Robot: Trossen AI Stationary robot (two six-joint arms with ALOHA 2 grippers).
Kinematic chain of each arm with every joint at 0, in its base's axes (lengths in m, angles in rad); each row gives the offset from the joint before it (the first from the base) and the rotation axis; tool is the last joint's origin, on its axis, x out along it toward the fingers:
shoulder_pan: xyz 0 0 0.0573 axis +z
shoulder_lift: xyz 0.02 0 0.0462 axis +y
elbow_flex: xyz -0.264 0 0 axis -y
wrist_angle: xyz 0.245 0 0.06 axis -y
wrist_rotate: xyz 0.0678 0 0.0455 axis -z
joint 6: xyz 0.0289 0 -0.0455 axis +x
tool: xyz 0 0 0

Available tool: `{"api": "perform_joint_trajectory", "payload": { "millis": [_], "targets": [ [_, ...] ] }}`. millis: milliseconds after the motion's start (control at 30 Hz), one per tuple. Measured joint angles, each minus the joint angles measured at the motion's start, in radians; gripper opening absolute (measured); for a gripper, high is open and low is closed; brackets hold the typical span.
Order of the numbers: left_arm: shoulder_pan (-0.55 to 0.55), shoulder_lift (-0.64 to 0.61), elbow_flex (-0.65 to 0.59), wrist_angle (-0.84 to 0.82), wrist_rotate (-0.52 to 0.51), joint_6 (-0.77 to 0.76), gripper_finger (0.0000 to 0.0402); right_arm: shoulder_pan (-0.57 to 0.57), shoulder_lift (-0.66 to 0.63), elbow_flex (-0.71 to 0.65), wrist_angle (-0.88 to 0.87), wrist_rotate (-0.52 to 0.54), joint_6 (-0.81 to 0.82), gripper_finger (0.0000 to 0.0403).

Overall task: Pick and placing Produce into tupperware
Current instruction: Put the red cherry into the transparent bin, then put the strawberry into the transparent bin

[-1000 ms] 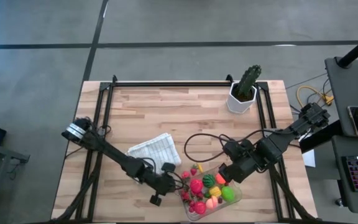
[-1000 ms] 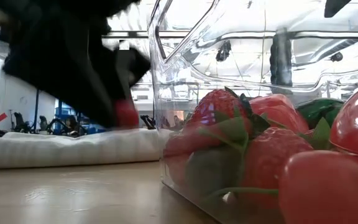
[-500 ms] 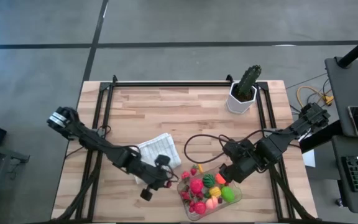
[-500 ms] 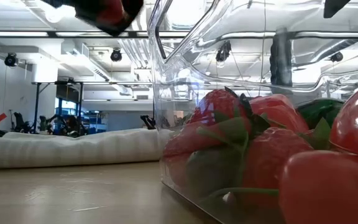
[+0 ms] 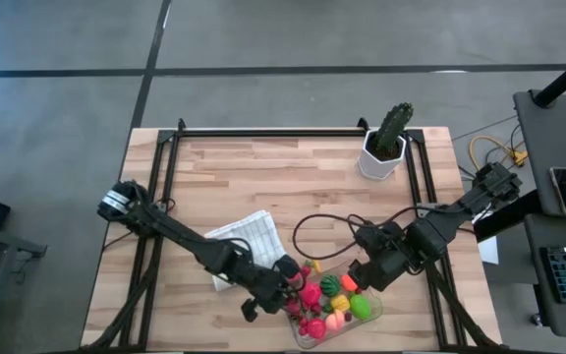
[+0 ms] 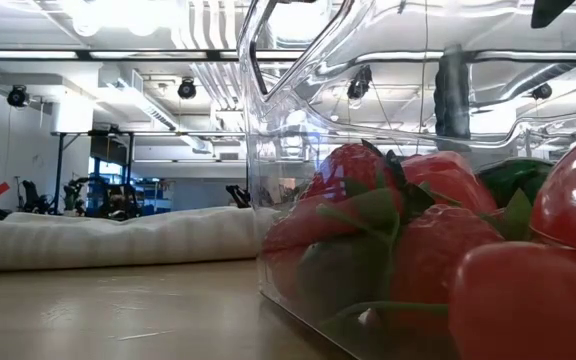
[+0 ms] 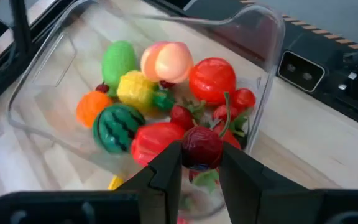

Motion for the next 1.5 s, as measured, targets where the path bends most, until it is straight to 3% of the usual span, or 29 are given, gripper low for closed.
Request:
{"api": "perform_joint_trajectory", "payload": {
  "millis": [367,567,767,867,1000,1167,1333,1400,1500],
  "targets": [
    [0.030,0.088,0.008,0.077,0.026,0.010,0.0081,0.000,0.000,0.000,-0.003,0.000,-0.016,0.0354],
    [0.032,0.117,0.008,0.154,-0.031,0.013,0.0143,0.001,0.000,0.000,-0.003,-0.016,-0.016,0.0354],
    [0.033,0.086,-0.001,0.130,-0.242,0.073,0.0218,0.001,0.000,-0.002,-0.004,-0.036,-0.028,0.0354],
    [0.034,0.032,0.007,0.038,-0.340,0.065,0.0234,0.000,0.000,-0.002,-0.005,-0.037,-0.038,0.0354],
    [0.046,-0.073,0.005,-0.092,-0.375,-0.061,0.0237,-0.001,0.000,-0.002,-0.005,-0.037,-0.036,0.0354],
    [0.114,-0.190,-0.025,-0.236,-0.320,-0.411,0.0237,-0.027,0.000,-0.002,-0.003,-0.013,-0.031,0.0354],
    [0.239,-0.224,-0.105,-0.254,-0.009,-0.747,0.0237,-0.093,0.000,-0.002,0.005,0.044,-0.007,0.0354],
    [0.269,-0.221,-0.153,-0.212,0.065,-0.738,0.0237,-0.130,0.000,-0.002,0.009,0.054,-0.037,0.0354],
    [0.259,-0.214,-0.222,-0.168,0.013,-0.439,0.0237,-0.188,0.000,-0.002,0.014,0.053,-0.083,0.0354]
  ]
}}
